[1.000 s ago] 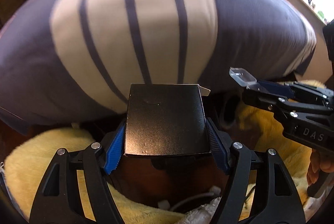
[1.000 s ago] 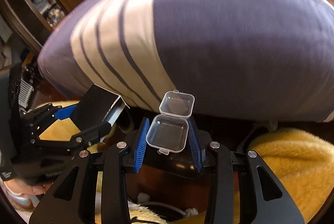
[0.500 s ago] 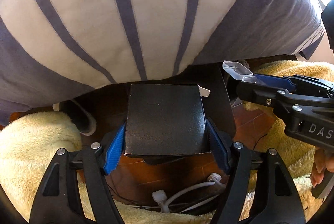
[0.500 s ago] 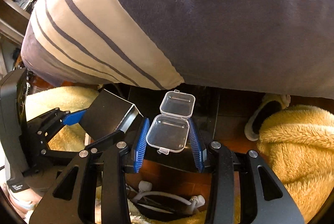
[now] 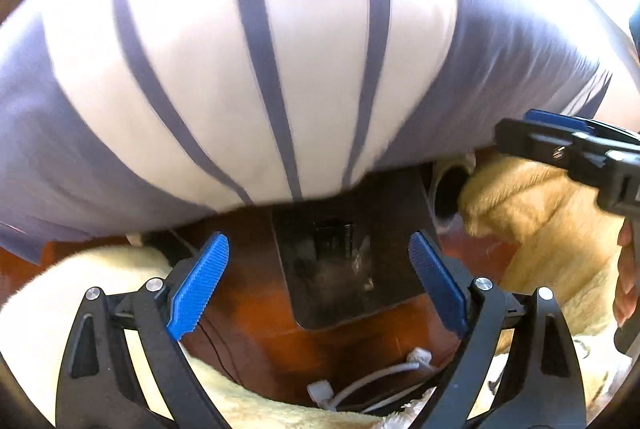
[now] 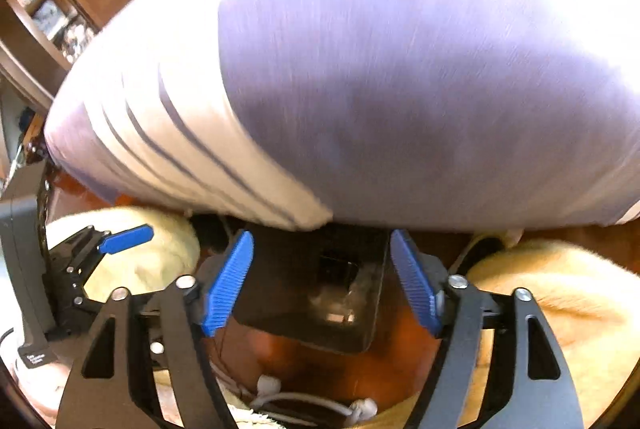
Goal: Collect trash
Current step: 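Drop the black box into the floor bin while the right tool drops the clear case, then grasp the ribbon with the left tool while the right tool grasps the pipe-cleaner coil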
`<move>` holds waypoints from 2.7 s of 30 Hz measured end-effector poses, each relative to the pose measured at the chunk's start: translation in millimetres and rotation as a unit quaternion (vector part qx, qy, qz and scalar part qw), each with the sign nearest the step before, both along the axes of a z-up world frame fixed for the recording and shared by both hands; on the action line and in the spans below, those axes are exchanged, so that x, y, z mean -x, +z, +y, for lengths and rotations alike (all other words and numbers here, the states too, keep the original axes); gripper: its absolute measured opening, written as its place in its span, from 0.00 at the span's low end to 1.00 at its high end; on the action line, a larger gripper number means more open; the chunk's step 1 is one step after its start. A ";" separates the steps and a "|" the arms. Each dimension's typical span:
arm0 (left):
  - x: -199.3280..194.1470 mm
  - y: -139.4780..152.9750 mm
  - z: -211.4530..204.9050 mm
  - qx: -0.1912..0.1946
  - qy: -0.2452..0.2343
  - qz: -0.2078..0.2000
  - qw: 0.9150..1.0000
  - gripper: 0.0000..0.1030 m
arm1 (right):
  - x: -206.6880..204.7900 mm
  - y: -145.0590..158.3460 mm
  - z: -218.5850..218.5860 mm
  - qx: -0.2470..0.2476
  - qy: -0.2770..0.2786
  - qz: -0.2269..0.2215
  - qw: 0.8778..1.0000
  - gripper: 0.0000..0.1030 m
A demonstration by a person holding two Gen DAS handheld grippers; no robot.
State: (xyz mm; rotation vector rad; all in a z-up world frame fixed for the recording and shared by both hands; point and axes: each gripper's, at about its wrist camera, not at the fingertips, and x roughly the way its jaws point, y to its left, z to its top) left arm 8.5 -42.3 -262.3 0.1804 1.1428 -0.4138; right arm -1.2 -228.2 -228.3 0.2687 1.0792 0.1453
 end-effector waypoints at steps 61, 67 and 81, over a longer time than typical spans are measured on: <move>-195.5 110.2 -36.9 0.090 0.006 -0.113 0.989 0.00 | -143.3 98.6 -39.9 0.045 0.003 -0.159 0.986 0.33; -144.9 127.1 -20.1 0.100 -0.001 -0.130 0.987 0.00 | -107.9 118.8 -28.7 0.038 0.004 -0.181 0.983 0.33; -24.7 161.2 2.7 0.125 -0.022 -0.166 0.978 0.00 | -5.0 140.4 -13.7 0.039 -0.003 -0.203 0.978 0.33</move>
